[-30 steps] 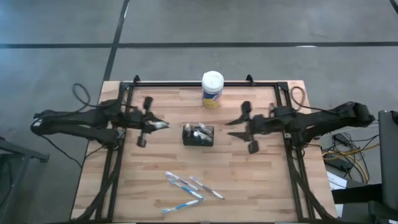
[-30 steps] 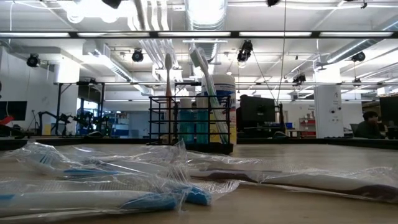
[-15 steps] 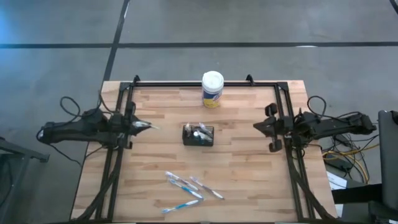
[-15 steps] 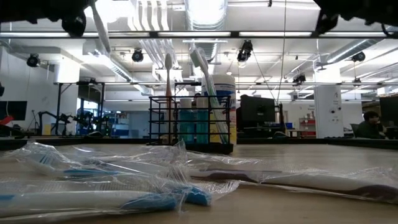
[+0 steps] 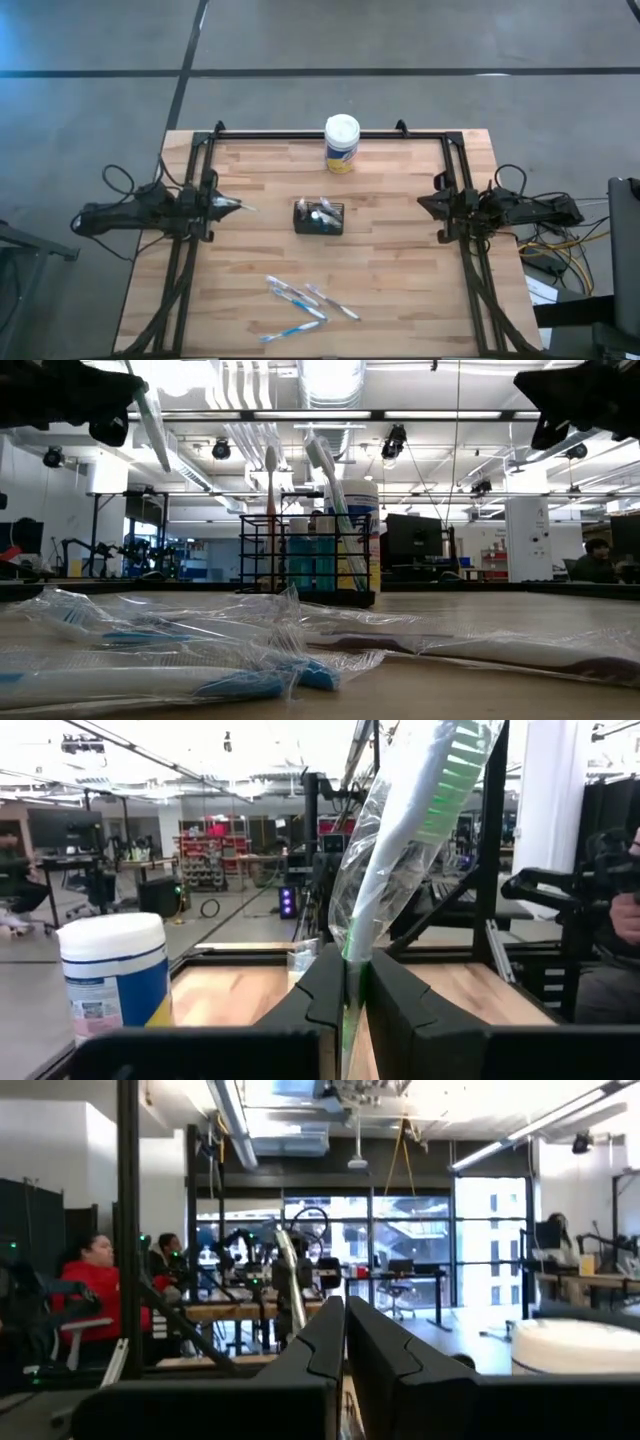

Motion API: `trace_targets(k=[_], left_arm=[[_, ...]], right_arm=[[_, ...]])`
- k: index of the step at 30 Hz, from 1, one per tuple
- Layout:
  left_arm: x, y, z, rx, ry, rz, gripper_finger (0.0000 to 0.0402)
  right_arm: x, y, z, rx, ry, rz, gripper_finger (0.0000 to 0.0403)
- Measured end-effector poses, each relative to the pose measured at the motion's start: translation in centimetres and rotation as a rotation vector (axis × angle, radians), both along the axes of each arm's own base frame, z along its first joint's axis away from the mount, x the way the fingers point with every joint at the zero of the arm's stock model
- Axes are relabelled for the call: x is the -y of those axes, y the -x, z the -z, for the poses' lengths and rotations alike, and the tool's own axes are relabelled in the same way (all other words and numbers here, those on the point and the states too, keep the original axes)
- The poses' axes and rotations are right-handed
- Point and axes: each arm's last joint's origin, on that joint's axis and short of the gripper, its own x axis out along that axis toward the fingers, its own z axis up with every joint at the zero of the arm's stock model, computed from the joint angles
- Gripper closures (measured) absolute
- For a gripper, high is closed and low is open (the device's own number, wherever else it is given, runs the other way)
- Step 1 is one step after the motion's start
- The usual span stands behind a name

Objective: Pick & Place toothbrushing station
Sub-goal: Put the green toothbrush into the black wire organizer

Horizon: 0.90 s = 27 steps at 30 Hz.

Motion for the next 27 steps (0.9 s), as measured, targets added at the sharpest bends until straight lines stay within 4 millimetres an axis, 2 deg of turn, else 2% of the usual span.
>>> trace_targets(k=[14, 18, 22, 27], left_arm=[[0.0, -0.5, 2.7, -0.053, 0.012, 0.004, 0.0376], [0.1, -0.6, 2.5, 0.011, 0.032, 0.044, 0.0376], [0.2, -0.7, 1.5, 0.12, 0.058, 0.079, 0.0376], [0.2, -1.6, 0.6, 0.091, 0.058, 0.09, 0.0376]], right_arm=[[0.1, 0.0, 0.5, -0.053, -0.02, 0.012, 0.039], [0.1, 0.0, 0.5, -0.053, -0.022, 0.011, 0.039], [0.1, 0.0, 0.5, -0.053, -0.017, 0.018, 0.039], [0.2, -0.1, 0.6, -0.058, -0.033, 0.065, 0.039]])
